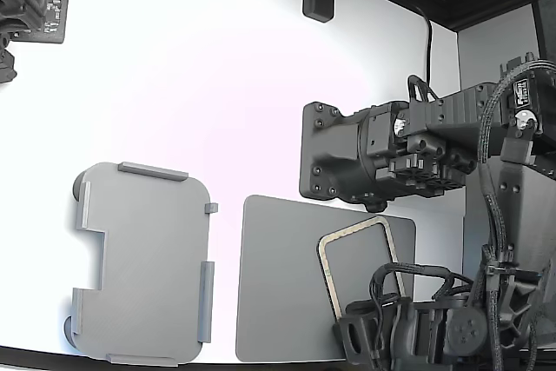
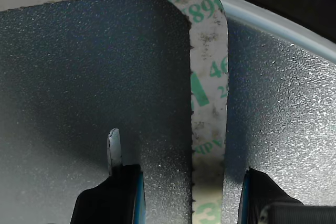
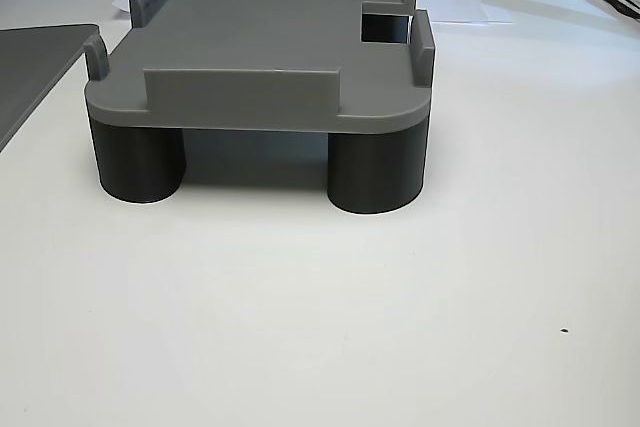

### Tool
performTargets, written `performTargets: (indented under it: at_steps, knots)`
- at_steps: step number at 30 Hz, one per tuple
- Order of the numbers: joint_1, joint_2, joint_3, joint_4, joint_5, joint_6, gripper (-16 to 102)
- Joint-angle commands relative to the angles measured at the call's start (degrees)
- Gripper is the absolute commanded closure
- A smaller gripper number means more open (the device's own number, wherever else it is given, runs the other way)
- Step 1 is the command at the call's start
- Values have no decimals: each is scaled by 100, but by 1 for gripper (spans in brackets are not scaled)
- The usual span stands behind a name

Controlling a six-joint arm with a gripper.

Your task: Move top rectangular frame to the holder.

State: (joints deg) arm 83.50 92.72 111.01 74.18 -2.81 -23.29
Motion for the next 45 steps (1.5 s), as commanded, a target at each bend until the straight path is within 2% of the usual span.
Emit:
performTargets:
  at_steps: [1,6,10,11,13,15,19,21,25,30,32,41,45]
  knots:
    - [-53,88,-70,-26,9,-26,12]
    - [-53,132,62,-88,35,-79,19]
    - [-53,149,141,-141,88,-114,32]
    - [-53,149,149,-158,114,-123,38]
    - [-53,141,167,-202,211,-53,60]
    - [-53,158,167,-237,422,264,97]
    - [-70,229,-79,0,527,97,97]
    - [-79,281,-352,185,756,149,97]
    - [-88,290,-1204,677,1635,1169,97]
    - [-132,290,-2153,1160,3120,4236,97]
    - [-229,378,-2268,1213,3542,5572,97]
    - [-1222,896,-2083,1037,3533,5897,97]
    - [-1670,976,-2092,923,3270,5827,99]
